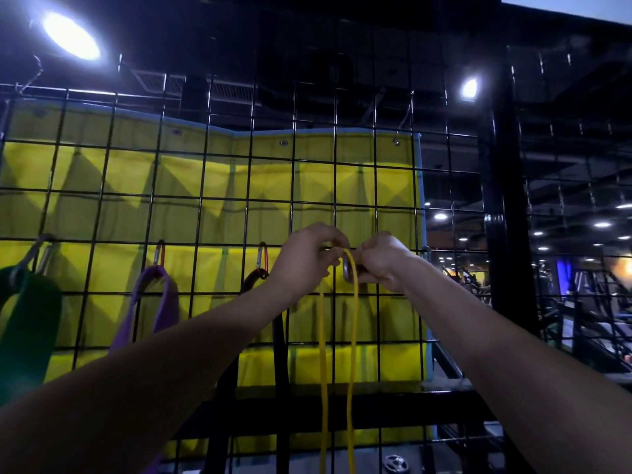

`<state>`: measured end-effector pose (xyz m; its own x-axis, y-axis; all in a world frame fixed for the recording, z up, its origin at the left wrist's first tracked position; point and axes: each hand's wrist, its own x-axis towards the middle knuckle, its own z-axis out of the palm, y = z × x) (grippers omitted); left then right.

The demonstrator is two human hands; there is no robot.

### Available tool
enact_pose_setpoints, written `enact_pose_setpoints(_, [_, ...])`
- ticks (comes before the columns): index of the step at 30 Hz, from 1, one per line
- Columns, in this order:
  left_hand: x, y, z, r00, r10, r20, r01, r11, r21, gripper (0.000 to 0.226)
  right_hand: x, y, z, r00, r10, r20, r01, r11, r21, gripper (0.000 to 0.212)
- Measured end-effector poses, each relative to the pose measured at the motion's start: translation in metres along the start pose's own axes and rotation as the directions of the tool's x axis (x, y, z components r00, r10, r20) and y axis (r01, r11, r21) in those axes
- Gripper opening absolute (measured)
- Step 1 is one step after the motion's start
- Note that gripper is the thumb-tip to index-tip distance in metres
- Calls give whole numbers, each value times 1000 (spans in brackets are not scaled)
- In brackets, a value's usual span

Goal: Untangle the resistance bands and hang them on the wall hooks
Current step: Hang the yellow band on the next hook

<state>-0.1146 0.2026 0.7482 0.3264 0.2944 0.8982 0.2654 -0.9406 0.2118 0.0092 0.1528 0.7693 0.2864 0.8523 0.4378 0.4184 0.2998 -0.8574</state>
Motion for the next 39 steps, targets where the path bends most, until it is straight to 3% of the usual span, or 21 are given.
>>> enact_pose_setpoints(3, [-1, -1, 2, 997, 56, -49, -56, 998, 0, 12, 2, 0, -1, 1000, 4, -3, -4, 1000, -18, 13])
enact_pose_setpoints(8, [-1, -9, -7, 977, 208, 54, -214, 966, 146, 20, 7, 2, -1, 1000, 12, -7, -12, 1000, -8, 14])
enact_pose_setpoints(14, [5, -10, -7, 968, 188, 168, -230, 932, 281, 24, 15, 10, 3, 993, -71, -98, 56, 987, -152, 24])
enact_pose_setpoints(21, [20, 5, -14, 958, 6, 286, -111, 930, 351, 21, 13, 10, 5, 989, -72, -131, 49, 984, -174, 26])
enact_pose_setpoints(25, [23, 11, -14, 957, -70, 282, -41, 928, 369, 20, 9, 8, 9, 993, -43, -107, 33, 995, -95, 7])
enact_pose_setpoints(30, [21, 9, -11, 956, -188, 224, 116, 947, 300, 12, 8, 8, 8, 991, -56, -123, 39, 991, -131, 21])
enact_pose_setpoints(34, [23, 7, -13, 939, -242, 245, 184, 954, 237, 12, 4, 4, 8, 997, 13, -81, -13, 1000, 6, 18])
enact_pose_setpoints(39, [15, 7, -11, 948, -176, 266, 110, 963, 248, 14, 0, -1, 8, 996, 86, -14, -82, 978, 194, 20])
